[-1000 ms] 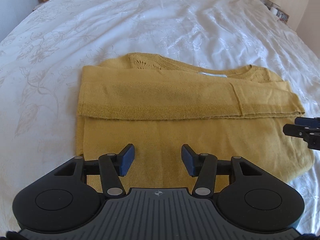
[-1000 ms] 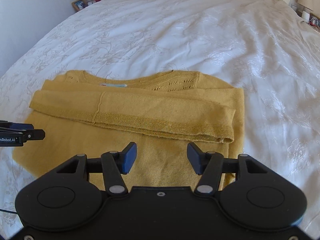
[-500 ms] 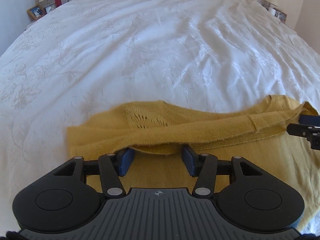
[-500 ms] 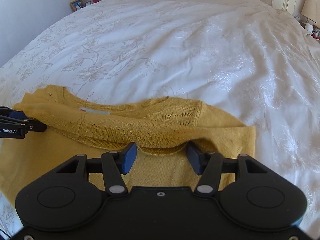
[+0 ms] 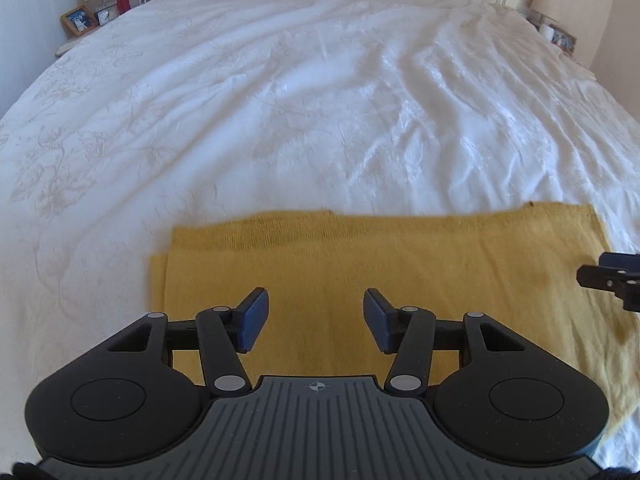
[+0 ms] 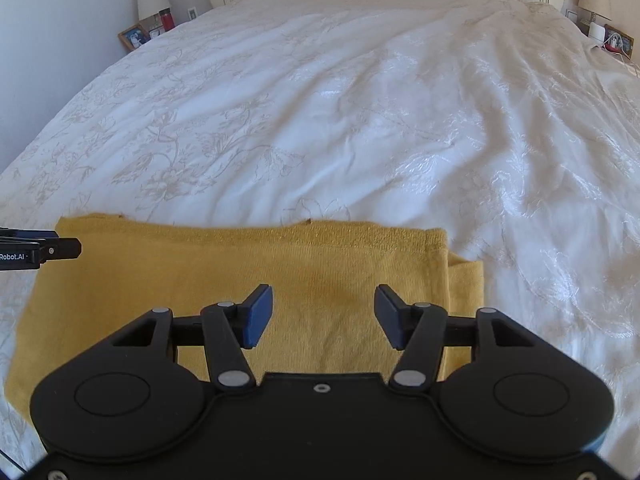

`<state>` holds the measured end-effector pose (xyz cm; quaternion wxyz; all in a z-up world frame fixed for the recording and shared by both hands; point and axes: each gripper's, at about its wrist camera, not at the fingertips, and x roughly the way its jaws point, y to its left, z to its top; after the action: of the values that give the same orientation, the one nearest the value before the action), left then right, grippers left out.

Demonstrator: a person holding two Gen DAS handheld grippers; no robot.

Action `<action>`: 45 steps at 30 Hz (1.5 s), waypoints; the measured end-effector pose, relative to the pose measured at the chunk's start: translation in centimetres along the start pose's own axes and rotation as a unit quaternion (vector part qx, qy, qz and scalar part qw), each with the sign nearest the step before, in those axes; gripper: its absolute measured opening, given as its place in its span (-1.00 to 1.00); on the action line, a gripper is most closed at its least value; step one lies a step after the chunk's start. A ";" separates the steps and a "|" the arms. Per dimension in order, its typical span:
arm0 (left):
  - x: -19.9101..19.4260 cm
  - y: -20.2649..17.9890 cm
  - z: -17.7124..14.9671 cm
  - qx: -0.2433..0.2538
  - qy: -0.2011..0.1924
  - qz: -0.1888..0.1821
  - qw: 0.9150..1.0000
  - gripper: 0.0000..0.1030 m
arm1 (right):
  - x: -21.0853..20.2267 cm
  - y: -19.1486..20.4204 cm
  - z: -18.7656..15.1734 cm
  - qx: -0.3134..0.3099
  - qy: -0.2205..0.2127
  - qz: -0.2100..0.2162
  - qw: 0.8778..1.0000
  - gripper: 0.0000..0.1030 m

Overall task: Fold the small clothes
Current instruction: 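Open both grippers and press the folded hem flat, then move the right gripper to a side edge of the folded sweater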

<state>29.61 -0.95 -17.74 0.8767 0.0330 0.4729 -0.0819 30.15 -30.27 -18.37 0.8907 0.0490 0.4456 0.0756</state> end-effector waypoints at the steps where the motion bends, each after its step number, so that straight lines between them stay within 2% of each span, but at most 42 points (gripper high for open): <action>1: -0.2 -0.2 -1.3 0.004 0.014 -0.005 1.000 -0.01 | -0.1 0.1 -0.7 -0.001 0.010 0.000 1.000 0.21; 4: -0.8 -0.8 -4.8 0.025 0.043 -0.002 0.999 -0.01 | -0.8 0.4 -3.2 -0.014 0.033 -0.008 0.999 0.21; 6: -1.7 -0.9 -7.0 0.045 0.045 0.001 0.998 0.05 | -1.7 0.4 -4.7 -0.024 0.038 -0.012 0.999 0.21; 10: -3.3 -0.5 -9.6 0.066 0.064 0.009 0.996 0.08 | -3.2 -0.2 -6.8 -0.027 0.057 -0.023 0.998 0.24; 14: -4.8 -0.1 -8.9 0.033 0.068 0.020 0.997 0.08 | -4.6 -0.8 -7.4 -0.011 0.062 -0.037 0.997 0.26; 18: -6.4 -1.7 -7.7 0.001 0.037 -0.010 0.999 0.08 | -5.9 -1.2 -7.5 0.027 0.049 -0.035 0.998 0.27; 22: -6.0 -4.9 -7.0 0.008 0.035 -0.041 0.999 0.08 | -7.0 -1.3 -7.9 0.047 0.044 -0.036 0.997 0.27; 25: -5.0 -7.2 -7.5 0.031 0.049 -0.053 0.997 0.08 | -8.0 -1.5 -8.4 0.060 0.041 -0.035 0.997 0.27; 29: -2.8 -8.9 -9.5 0.059 0.110 -0.034 0.992 0.11 | -9.0 -2.0 -9.6 0.083 0.043 -0.033 0.995 0.28; 32: -2.6 -9.1 -10.2 0.064 0.104 -0.029 0.992 0.16 | -9.6 -2.4 -10.5 0.099 0.051 -0.031 0.993 0.28; 36: -2.3 -8.8 -9.8 0.055 0.116 -0.031 0.991 0.23 | -10.0 -3.0 -11.5 0.116 0.058 -0.023 0.991 0.30; 38: -2.0 -8.7 -9.8 0.048 0.121 -0.033 0.991 0.30 | -10.1 -3.3 -11.8 0.126 0.060 -0.016 0.990 0.38; 45: -1.7 -8.9 -9.8 0.034 0.123 -0.024 0.992 0.41 | -9.9 -5.3 -10.7 0.160 0.054 0.015 0.985 0.44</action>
<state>19.06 -8.17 -21.54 0.8080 0.0607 0.5748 -0.1145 16.18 -37.03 -17.78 0.8444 0.1939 0.4991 0.0194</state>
